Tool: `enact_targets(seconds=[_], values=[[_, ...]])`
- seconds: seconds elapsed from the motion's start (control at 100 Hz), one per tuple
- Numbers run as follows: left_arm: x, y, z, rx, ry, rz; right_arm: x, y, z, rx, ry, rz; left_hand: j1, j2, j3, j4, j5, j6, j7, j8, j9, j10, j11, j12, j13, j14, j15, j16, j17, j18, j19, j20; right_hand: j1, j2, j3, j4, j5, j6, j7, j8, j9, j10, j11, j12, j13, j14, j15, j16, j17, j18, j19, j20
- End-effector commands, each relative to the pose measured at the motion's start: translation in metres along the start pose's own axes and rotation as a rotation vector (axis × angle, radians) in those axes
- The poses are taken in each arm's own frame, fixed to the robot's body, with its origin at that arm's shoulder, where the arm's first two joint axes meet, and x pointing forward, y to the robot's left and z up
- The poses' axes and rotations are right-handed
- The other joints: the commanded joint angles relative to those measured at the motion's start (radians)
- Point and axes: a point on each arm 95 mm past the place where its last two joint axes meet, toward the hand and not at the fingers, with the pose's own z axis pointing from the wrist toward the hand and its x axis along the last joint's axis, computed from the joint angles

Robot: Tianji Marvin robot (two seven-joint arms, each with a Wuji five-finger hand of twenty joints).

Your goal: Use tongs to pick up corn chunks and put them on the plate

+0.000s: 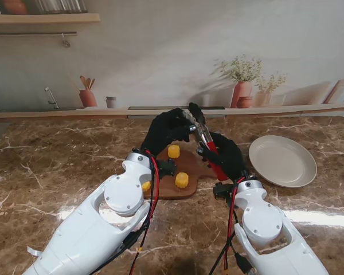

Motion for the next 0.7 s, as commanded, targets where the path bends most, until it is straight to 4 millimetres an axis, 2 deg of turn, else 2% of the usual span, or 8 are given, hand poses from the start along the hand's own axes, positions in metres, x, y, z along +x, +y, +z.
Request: enact_targets(seconds=[0.0,0.21,0.3,0.35,0.4,0.45,0.53,0.69], values=[[0.000,0.000,0.000,-0.003,0.003,0.004,-0.004,-0.001,-0.003,0.011,-0.016,0.002,0.085,0.073,0.023,0.035,0.058,-0.125,0.084,0.012,0.018,0.004,0.010,-0.010,-0.016,0.025,0.009,0.001,-0.015,-0.030,-0.010,0.024,0.040,0.038,0.036,-0.023,0.046,-0.038,0.029,-0.012,0.048,-0.060,0.067,0.034,-0.009,-0.065,0.051,0.028,-0.006,-0.027,0.038,0.030],[-0.002,-0.001,0.000,-0.008,0.000,0.016,-0.004,-0.001,-0.003,0.012,-0.020,0.014,0.083,0.083,0.014,0.032,0.040,-0.121,0.081,0.000,0.008,0.003,0.010,-0.012,-0.036,0.021,0.002,0.000,-0.034,-0.038,-0.021,0.025,0.053,0.029,0.050,-0.019,0.079,-0.132,0.122,0.050,0.051,-0.087,0.056,0.064,-0.042,-0.071,0.057,0.037,-0.038,-0.038,0.038,0.052],[-0.004,-0.003,-0.002,-0.034,-0.006,0.020,-0.004,-0.001,-0.003,-0.003,-0.021,0.012,0.094,0.109,-0.057,0.043,-0.020,-0.101,0.092,-0.119,-0.053,0.005,-0.030,-0.022,-0.120,0.016,-0.045,0.004,-0.109,-0.063,-0.083,0.032,0.059,0.023,0.066,-0.017,0.084,-0.145,0.122,0.065,0.059,-0.087,0.041,0.054,-0.033,-0.072,0.046,0.027,-0.030,-0.047,0.046,0.064],[-0.005,-0.005,-0.003,-0.051,-0.007,0.031,-0.005,0.000,-0.002,-0.016,-0.024,0.004,0.048,0.107,-0.100,0.067,-0.084,-0.071,0.072,-0.229,-0.143,0.009,-0.036,-0.051,-0.191,0.005,-0.090,-0.009,-0.166,-0.085,-0.139,0.016,0.059,0.023,0.069,-0.016,0.087,-0.146,0.122,0.067,0.060,-0.088,0.041,0.053,-0.030,-0.073,0.051,0.028,-0.026,-0.052,0.054,0.069],[-0.007,-0.006,-0.003,-0.062,-0.007,0.044,-0.005,0.002,-0.002,-0.025,-0.029,-0.007,-0.005,0.088,-0.137,0.085,-0.134,-0.041,0.028,-0.289,-0.274,0.011,0.069,-0.145,-0.254,-0.002,-0.117,-0.019,-0.216,-0.104,-0.177,0.007,0.058,0.023,0.072,-0.016,0.088,-0.148,0.120,0.069,0.060,-0.087,0.041,0.052,-0.029,-0.075,0.058,0.030,-0.022,-0.058,0.064,0.074],[-0.008,-0.008,-0.004,-0.069,-0.006,0.063,-0.006,0.004,-0.002,-0.035,-0.036,-0.023,-0.076,0.067,-0.153,0.084,-0.190,0.002,-0.049,-0.313,-0.415,0.004,0.142,-0.336,-0.340,-0.013,-0.157,-0.034,-0.286,-0.126,-0.228,-0.007,0.058,0.023,0.077,-0.016,0.092,-0.150,0.119,0.070,0.063,-0.087,0.041,0.051,-0.025,-0.077,0.067,0.032,-0.014,-0.065,0.078,0.081],[-0.011,-0.012,-0.005,-0.070,-0.003,0.112,-0.008,0.010,-0.001,-0.052,-0.048,-0.052,-0.217,0.081,-0.077,0.143,-0.248,0.069,-0.166,-0.329,-0.538,-0.008,0.119,-0.378,-0.456,-0.036,-0.210,-0.065,-0.369,-0.159,-0.301,-0.030,0.058,0.022,0.083,-0.015,0.097,-0.154,0.117,0.072,0.067,-0.087,0.044,0.051,-0.021,-0.080,0.080,0.036,-0.004,-0.075,0.094,0.088],[-0.016,-0.023,-0.006,-0.050,-0.020,0.181,-0.011,0.021,-0.003,-0.076,-0.077,-0.105,-0.250,0.079,-0.133,0.148,-0.335,0.114,-0.294,-0.413,-0.704,-0.025,0.060,-0.431,-0.625,-0.072,-0.307,-0.144,-0.484,-0.202,-0.423,-0.065,0.059,0.021,0.095,-0.014,0.108,-0.156,0.116,0.073,0.077,-0.084,0.046,0.047,-0.011,-0.084,0.108,0.043,0.018,-0.093,0.131,0.100]])
